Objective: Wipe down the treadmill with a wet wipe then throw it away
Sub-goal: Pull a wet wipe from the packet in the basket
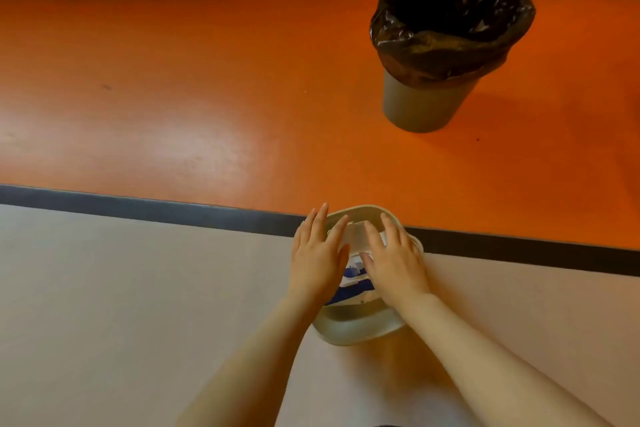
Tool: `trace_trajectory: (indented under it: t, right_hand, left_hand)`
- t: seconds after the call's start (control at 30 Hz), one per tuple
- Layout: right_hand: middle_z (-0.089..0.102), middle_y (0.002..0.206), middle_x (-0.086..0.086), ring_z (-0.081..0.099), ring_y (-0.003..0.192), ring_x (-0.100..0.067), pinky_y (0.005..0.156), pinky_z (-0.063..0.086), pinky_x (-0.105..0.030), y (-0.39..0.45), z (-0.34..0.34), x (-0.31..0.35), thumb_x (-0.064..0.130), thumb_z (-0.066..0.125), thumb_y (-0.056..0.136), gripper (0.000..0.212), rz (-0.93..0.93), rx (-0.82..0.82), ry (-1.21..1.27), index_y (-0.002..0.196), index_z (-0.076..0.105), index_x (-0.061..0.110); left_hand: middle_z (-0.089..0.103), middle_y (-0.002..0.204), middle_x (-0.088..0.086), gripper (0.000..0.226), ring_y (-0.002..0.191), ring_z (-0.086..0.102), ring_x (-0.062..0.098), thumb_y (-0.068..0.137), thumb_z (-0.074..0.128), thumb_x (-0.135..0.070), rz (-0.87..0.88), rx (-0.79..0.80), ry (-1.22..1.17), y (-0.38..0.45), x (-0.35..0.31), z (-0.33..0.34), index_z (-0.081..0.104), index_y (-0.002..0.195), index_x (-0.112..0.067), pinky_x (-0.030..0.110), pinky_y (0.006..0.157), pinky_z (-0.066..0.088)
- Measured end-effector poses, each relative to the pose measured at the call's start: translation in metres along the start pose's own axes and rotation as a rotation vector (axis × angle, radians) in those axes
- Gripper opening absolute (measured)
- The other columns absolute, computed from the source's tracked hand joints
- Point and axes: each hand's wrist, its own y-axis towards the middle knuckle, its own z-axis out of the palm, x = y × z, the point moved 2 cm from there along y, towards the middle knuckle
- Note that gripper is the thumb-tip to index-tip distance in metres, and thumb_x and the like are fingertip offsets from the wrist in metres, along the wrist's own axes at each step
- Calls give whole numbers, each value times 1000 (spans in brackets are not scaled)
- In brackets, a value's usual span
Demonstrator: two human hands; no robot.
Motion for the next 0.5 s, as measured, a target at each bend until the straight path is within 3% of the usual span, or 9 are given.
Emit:
trace_trajectory:
  t: [0.1,0.23,0.37,0.5]
  right_hand:
    - [12,162,-12,19,147,-31,115,28,-40,0,17,-5,45,40,101,65,51,0,33,156,13,20]
    - [20,160,-15,26,145,-33,111,35,-41,-2,35,-12,40,48,100,62,50,-65,52,153,27,16]
    - [24,158,-18,30,143,-35,108,39,-41,-4,40,-21,38,50,99,61,16,-64,35,151,31,14]
    - [40,149,-20,45,134,-38,97,49,-43,-5,44,-23,35,62,93,59,-8,-141,15,145,44,12]
  left_hand:
    - [37,154,12,50,141,35,36,89,70,-26,-27,-1,-31,-6,2,12,55,137,-21,50,110,33]
    - [36,154,12,54,140,35,37,83,76,-26,-33,-16,-26,-18,-1,30,57,134,-25,46,108,28]
    - [45,148,15,43,134,43,40,75,84,-23,-20,-58,-11,-23,-5,39,70,115,-26,50,105,30]
    - [45,148,15,15,136,41,40,77,81,-24,23,-68,-16,-23,-3,38,76,91,-28,49,107,26]
